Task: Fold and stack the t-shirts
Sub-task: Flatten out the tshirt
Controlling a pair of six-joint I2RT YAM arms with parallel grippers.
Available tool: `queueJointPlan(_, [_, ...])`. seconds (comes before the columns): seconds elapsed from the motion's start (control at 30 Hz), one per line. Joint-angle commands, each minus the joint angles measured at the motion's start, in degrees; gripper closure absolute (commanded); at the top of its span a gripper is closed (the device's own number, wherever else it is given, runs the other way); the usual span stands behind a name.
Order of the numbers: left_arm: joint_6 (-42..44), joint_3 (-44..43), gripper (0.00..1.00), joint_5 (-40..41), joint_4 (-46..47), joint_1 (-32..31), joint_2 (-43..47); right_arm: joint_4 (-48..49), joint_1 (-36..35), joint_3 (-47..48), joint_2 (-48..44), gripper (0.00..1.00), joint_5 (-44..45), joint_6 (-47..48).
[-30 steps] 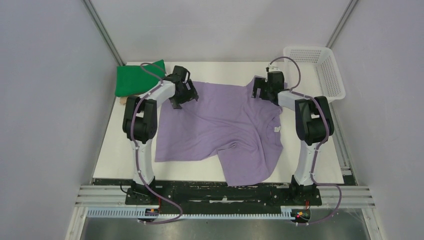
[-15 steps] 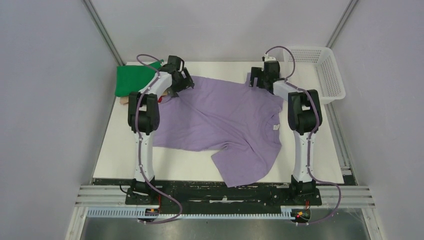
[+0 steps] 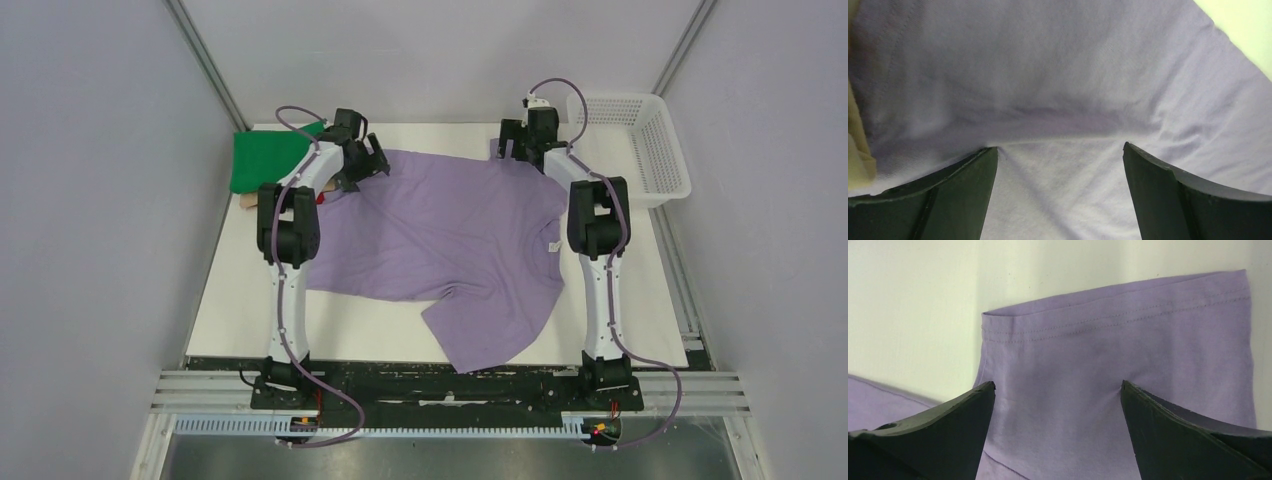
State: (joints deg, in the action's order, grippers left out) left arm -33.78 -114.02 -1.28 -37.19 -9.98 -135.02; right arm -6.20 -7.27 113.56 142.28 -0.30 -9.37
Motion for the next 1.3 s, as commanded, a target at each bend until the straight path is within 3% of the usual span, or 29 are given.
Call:
queueJointPlan(0.0, [2.69,0.94,0.0,-4.17,-0.04,-1.37,7.03,-2.15,-0.48,-1.39,-7.47,0.02,-2.56,2.54])
queueJointPlan(0.13, [3.44,8.18,0.0,-4.13,2.21,-3.99,16.03,-2.46,-3.1,-13.01,-19.5,0.02,-1.06,3.61])
queueJointPlan(0.43, [-0.79,40.76,0.0,-5.44,12.77,-4.58,38.1,-3.47,-16.07,-48.77,-46.83,0.02,10.24,-2.08])
queueJointPlan(0.67, [-4.67,55.7,0.0,-4.39,17.95,-4.61,43.16,-2.07,-20.56,-71.01,-62.25,0.02,9.76,-10.2])
queueJointPlan(0.77, [-5.6,58.33,0.0,-3.57,19.8,-4.61,43.1,-0.43,-20.62,-75.22,-63.9,0.02,7.09,-10.95])
queueJointPlan(0.9, [-6.77,60.36,0.0,-4.19,20.98,-4.6,42.03,-2.4,-19.73,-76.8,-61.77,0.02,13.01,-13.25])
queueJointPlan(1.27, [-8.02,65.44,0.0,-5.42,19.58,-5.18,42.99,-1.39,-8.31,-79.46,-56.76,0.02,14.36,-11.94])
